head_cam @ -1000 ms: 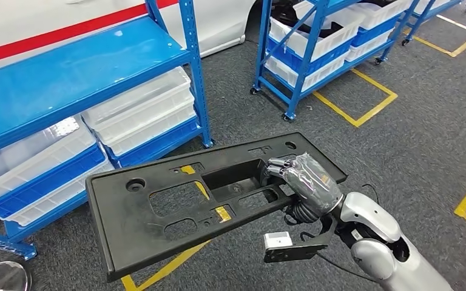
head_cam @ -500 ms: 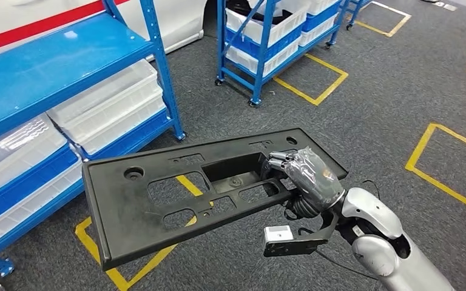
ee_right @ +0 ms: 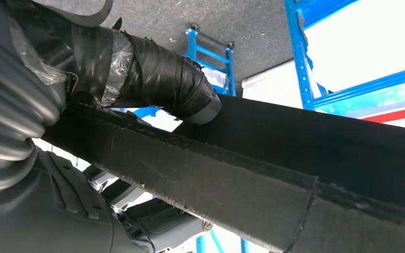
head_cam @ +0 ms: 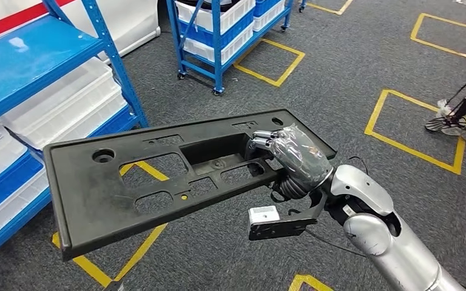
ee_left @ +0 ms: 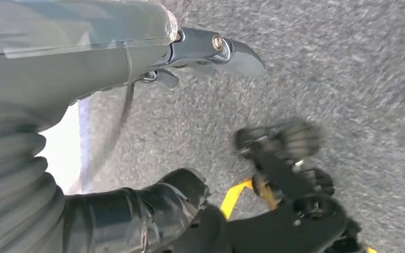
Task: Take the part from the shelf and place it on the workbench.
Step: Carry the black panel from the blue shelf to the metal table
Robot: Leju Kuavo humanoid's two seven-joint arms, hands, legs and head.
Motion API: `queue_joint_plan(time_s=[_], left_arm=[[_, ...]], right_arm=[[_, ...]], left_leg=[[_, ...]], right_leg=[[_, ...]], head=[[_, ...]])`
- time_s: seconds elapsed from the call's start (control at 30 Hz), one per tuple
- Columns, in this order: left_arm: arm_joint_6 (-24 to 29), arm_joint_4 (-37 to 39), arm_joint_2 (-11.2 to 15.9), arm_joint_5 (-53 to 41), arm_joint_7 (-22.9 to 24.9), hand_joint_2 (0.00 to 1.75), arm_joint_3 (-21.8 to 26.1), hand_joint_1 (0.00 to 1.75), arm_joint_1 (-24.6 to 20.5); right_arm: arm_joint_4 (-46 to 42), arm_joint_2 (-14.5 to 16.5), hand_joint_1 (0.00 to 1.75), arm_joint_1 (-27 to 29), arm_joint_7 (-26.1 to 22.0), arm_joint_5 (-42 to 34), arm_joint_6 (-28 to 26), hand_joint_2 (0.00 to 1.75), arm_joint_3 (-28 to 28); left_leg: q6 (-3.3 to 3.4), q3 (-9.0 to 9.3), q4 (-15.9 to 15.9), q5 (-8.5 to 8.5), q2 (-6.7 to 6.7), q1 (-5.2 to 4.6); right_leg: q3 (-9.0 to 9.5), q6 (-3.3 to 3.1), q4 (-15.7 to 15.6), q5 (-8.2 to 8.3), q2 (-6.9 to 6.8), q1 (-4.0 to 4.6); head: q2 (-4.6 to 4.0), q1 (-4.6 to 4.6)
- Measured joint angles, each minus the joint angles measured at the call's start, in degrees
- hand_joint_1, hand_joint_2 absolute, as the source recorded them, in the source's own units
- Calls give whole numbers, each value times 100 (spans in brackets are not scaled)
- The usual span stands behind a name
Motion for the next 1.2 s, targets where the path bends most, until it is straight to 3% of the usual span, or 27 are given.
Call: queue_joint_plan(time_s=[0.03,0.1,0.17,0.23,0.27,0.33,0.37,0.43,0.5,0.53,0.57,0.67,0.73,0.8,0.87,0.93,1.0,1.03,1.1,1.17,1.2], left_arm=[[-6,-53,4,19,-24,175,13,0,5],[-13,-147,13,39,-48,175,37,0,-1],[-15,-204,16,48,-54,175,57,0,2],[-18,-235,15,48,-60,175,76,0,8],[-19,-249,13,48,-63,175,82,0,11],[-19,-278,13,48,-65,175,93,0,10],[-19,-290,14,48,-66,175,103,0,11],[-19,-304,16,48,-67,175,122,0,25],[-21,-307,17,48,-68,175,129,0,40],[-23,-307,18,49,-72,175,131,0,42],[-25,-310,19,50,-76,175,133,0,39],[-23,-337,7,61,-85,175,155,0,34],[-6,-353,-4,65,-83,175,173,0,35],[42,-383,-10,56,-73,175,182,0,35],[111,-437,-18,14,-55,175,188,0,39],[181,-481,-21,-53,-31,175,193,0,59],[246,-526,-21,-117,10,175,203,0,96],[272,-558,-21,-152,34,175,209,0,114],[336,-636,-21,-246,78,175,220,0,132],[397,-702,-28,-353,99,175,226,0,135],[424,-733,-33,-397,104,175,230,0,135]], right_arm=[[9,6,175,-1,-8,-2,4,175,4],[32,8,175,-14,-13,-2,7,175,7],[46,8,175,-48,-15,-2,7,175,7],[53,9,175,-74,-19,-3,8,175,7],[58,9,175,-77,-21,-4,8,175,7],[70,7,175,-89,-24,-4,8,175,7],[75,6,175,-100,-26,-4,7,175,7],[86,7,175,-110,-29,-4,8,175,7],[108,8,175,-100,-28,-4,9,175,9],[120,8,175,-97,-27,-4,9,175,10],[127,8,175,-100,-26,-4,9,175,12],[126,11,175,-136,-15,-4,7,175,12],[122,17,175,-159,-2,-4,6,175,10],[121,21,175,-165,19,-4,6,175,9],[123,25,175,-188,39,-3,7,175,7],[125,48,175,-213,51,1,7,175,9],[126,72,175,-210,59,5,8,175,15],[127,76,175,-208,65,10,8,175,19],[131,78,175,-209,81,27,7,175,22],[131,80,175,-216,91,50,4,175,22],[128,81,175,-219,94,63,3,175,22]], left_leg=[[-5,72,12,87,-7,2],[-14,510,-587,324,-114,29],[-18,934,-1247,349,-365,57],[8,1028,-1416,290,-454,51],[43,1008,-1420,309,-387,56],[138,982,-1448,362,-244,61],[189,961,-1463,392,-168,60],[252,912,-1467,429,-23,21],[270,875,-1464,446,126,-15],[273,867,-1463,451,196,-28],[273,867,-1463,452,262,-41],[251,878,-1464,453,429,-70],[210,871,-1471,462,538,-80],[159,881,-1486,454,595,-76],[115,811,-1306,302,366,-61],[86,531,-685,-35,69,-45],[54,219,-31,-256,-3,-36],[34,168,55,-215,-7,-28],[-6,375,-417,145,-52,11],[-34,669,-1046,373,-296,63],[-26,740,-1203,392,-394,73]], right_leg=[[-78,15,43,34,62,-2],[-228,59,156,80,179,-24],[-367,118,278,111,289,-31],[-455,194,331,165,402,-19],[-477,231,331,197,453,-18],[-555,288,432,131,322,-13],[-646,312,627,-8,187,-13],[-935,351,1336,-426,-50,-25],[-1139,365,1923,-661,-94,-45],[-1089,356,1925,-625,-105,-48],[-925,334,1700,-498,-126,-44],[-240,189,547,-114,-400,70],[-129,115,272,-96,-490,150],[-127,55,185,-42,-391,141],[-79,-13,56,39,-294,95],[-70,-50,6,84,-186,70],[-106,-56,45,89,-51,63],[-127,-50,80,84,24,55],[-175,-8,184,55,171,23],[-262,67,335,5,302,2],[-315,106,397,-7,361,-2]], head=[[1,-1],[1,-1],[1,-1],[1,3],[1,6],[0,19],[0,28],[0,45],[1,45],[1,46],[1,46],[1,46],[1,47],[1,46],[0,45],[0,43],[1,40],[1,40],[0,40],[0,43],[0,47]])
